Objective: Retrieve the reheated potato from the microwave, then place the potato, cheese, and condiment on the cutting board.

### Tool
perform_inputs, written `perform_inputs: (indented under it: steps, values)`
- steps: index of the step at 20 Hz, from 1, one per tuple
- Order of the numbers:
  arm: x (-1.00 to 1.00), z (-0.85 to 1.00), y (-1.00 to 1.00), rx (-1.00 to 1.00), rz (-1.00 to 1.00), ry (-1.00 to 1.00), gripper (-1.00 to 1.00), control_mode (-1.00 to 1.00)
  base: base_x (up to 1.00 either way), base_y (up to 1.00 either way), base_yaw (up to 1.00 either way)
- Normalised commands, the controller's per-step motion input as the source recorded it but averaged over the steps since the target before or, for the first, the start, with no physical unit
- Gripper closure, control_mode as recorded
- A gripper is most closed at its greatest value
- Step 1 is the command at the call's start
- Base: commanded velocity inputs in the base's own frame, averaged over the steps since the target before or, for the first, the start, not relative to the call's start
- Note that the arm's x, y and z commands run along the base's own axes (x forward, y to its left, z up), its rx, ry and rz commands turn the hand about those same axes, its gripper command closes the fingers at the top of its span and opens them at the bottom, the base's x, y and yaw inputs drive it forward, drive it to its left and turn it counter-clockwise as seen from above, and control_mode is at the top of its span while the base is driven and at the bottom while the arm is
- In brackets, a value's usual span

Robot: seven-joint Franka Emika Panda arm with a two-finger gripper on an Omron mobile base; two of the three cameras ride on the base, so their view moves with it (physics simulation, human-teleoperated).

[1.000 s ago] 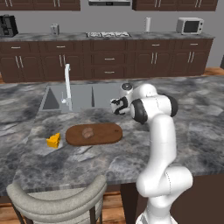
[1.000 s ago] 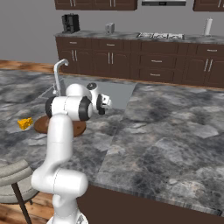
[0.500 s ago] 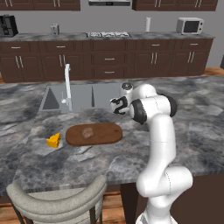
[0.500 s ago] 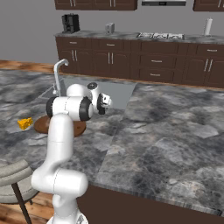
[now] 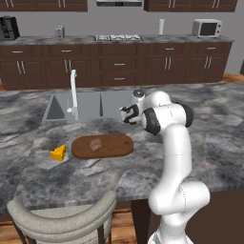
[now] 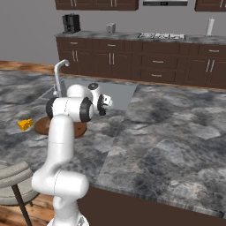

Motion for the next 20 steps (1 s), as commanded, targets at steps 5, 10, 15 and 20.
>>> perform_inputs:
  steps: [5,10,15,20]
  values:
    - [-0.36,0.19,0.01,0.03,0.0,0.01,1.0,-1.0,0.0,0.0,0.0]
    - [-0.45,0.3,0.01,0.02,0.0,0.01,1.0,-1.0,0.0,0.0,0.0]
    - [-0.55,0.27,0.11,0.0,0.0,0.0,1.0,-1.0,0.0,0.0,0.0]
    - [-0.61,0.18,0.18,0.01,0.0,0.0,1.0,-1.0,0.0,0.0,0.0]
